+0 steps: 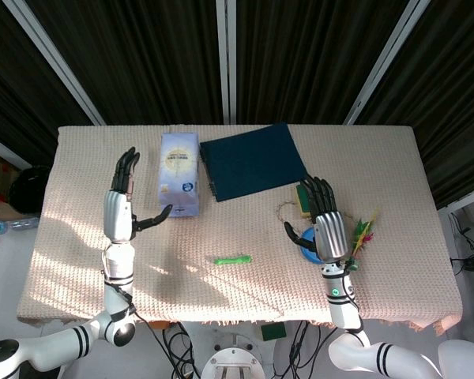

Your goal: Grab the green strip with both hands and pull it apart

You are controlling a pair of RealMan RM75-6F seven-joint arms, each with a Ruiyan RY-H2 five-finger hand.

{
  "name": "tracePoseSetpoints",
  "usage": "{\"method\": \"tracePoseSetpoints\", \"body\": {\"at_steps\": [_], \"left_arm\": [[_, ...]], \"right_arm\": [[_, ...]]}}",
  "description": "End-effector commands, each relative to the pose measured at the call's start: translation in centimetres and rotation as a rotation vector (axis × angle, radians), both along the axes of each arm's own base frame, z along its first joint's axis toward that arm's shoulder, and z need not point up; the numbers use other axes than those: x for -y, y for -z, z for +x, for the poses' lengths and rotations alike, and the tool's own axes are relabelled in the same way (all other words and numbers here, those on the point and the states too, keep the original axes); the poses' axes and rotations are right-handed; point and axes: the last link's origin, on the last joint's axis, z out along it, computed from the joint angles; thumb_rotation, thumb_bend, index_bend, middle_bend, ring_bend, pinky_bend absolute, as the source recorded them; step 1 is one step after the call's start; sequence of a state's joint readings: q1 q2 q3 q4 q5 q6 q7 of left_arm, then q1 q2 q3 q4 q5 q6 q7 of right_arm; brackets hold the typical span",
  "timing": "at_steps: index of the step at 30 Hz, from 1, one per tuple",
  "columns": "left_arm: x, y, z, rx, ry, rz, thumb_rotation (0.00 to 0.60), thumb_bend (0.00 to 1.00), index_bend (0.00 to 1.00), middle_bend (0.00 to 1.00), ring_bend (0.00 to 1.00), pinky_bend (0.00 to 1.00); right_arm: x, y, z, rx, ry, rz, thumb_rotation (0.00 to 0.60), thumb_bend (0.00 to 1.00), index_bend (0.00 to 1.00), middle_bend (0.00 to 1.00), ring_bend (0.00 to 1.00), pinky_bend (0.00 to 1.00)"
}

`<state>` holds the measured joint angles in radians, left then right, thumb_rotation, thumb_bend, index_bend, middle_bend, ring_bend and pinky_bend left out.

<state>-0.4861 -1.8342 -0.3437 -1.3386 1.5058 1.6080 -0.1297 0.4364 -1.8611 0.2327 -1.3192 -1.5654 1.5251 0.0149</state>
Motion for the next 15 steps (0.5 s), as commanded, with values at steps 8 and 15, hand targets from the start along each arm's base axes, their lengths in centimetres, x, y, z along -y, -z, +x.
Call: {"method": "tracePoseSetpoints", "body": {"at_steps": [8,15], "left_arm": [[1.0,0.7,0.6,-0.085,0.002,-0.059,0.281,0.11,0.04,0.03,0.0,0.14],[2.9,3.4,0.8,-0.331,-0.001,-0.318,0.428,0.12,0.26,0.16,0.07,0.14]], "right_arm": [[-0.9,-0.3,-0.8,-0.021,0.011,0.011,0.6,0.29,0.0,0.0,0.0,0.0],[-1.9,-0.9,-1.6,-0.121,0.039,0.071,0.6,0.29,0.0,0.0,0.0,0.0]]}}
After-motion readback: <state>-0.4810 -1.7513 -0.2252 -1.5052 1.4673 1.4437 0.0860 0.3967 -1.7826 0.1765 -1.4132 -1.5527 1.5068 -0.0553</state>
